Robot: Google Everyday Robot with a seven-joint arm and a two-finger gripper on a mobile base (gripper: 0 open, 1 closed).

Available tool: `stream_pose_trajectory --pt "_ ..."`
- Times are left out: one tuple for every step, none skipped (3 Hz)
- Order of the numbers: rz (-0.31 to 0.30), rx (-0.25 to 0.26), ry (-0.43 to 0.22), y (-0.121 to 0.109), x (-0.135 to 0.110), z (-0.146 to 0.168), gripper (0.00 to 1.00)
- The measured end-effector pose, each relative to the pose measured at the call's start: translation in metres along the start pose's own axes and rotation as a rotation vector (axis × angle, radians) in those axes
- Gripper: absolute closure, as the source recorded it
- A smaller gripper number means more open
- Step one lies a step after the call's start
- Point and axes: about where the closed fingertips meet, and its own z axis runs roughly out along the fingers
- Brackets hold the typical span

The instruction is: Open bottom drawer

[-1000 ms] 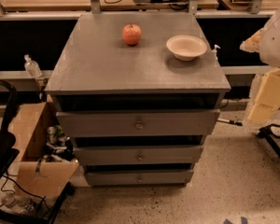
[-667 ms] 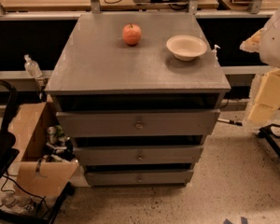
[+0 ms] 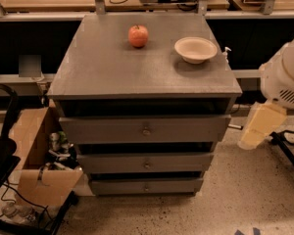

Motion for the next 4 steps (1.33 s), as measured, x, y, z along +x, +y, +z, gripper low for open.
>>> stream_pose_trajectory --pt "0.067 0.112 0.06 -0.009 0.01 0.049 0.0" --pt "0.085 0.248 0.043 -0.039 -0.009 0.091 0.0" --pt "0.113 0.336 0.027 -0.059 -0.011 0.082 0.0" --pt "0.113 0.335 0.028 -0.059 -0.011 0.082 0.0"
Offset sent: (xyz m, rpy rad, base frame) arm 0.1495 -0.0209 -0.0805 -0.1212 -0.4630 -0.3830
